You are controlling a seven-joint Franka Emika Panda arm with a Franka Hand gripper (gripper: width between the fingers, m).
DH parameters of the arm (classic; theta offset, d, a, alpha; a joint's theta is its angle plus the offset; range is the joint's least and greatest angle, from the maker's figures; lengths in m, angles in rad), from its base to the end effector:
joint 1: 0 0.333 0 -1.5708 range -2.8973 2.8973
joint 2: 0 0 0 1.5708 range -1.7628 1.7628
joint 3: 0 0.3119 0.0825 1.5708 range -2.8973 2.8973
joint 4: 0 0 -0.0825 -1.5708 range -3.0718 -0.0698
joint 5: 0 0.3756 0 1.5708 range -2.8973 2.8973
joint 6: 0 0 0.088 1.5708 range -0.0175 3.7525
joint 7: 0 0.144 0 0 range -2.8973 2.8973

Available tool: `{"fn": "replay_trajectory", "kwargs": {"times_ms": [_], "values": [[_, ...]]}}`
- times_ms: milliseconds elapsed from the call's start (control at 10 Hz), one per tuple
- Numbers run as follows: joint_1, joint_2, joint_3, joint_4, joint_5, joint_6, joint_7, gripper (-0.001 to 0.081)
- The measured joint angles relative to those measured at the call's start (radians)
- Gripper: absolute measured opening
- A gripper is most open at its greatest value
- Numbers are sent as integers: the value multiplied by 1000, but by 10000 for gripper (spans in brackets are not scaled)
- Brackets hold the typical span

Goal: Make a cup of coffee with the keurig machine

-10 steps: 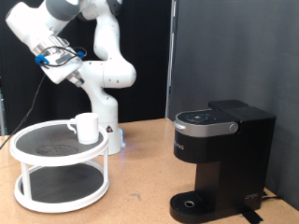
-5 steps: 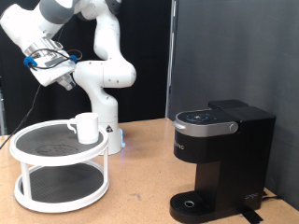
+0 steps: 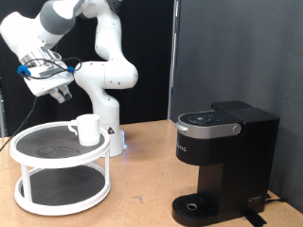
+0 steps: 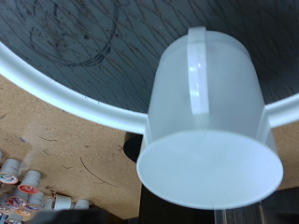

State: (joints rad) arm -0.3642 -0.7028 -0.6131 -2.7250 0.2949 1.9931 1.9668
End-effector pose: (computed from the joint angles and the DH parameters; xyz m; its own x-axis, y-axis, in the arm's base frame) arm 0.2245 -0.2356 0.3689 -0.8778 -0.0740 -0.4733 -0.2829 0.8774 0.3875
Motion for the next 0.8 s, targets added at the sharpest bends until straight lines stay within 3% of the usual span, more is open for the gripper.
{"fn": "replay_trajectory", "kwargs": {"times_ms": [100,200,300,400,500,800], "values": [[0,6,-10,-15,0,30,-24,274],[1,14,-16,-32,0,61,-45,409],[2,24,-21,-52,5,92,-65,409],[6,33,-26,-67,11,112,-83,595],[11,42,-31,-76,15,123,-98,694],[25,74,-33,-93,24,150,-127,727]]}}
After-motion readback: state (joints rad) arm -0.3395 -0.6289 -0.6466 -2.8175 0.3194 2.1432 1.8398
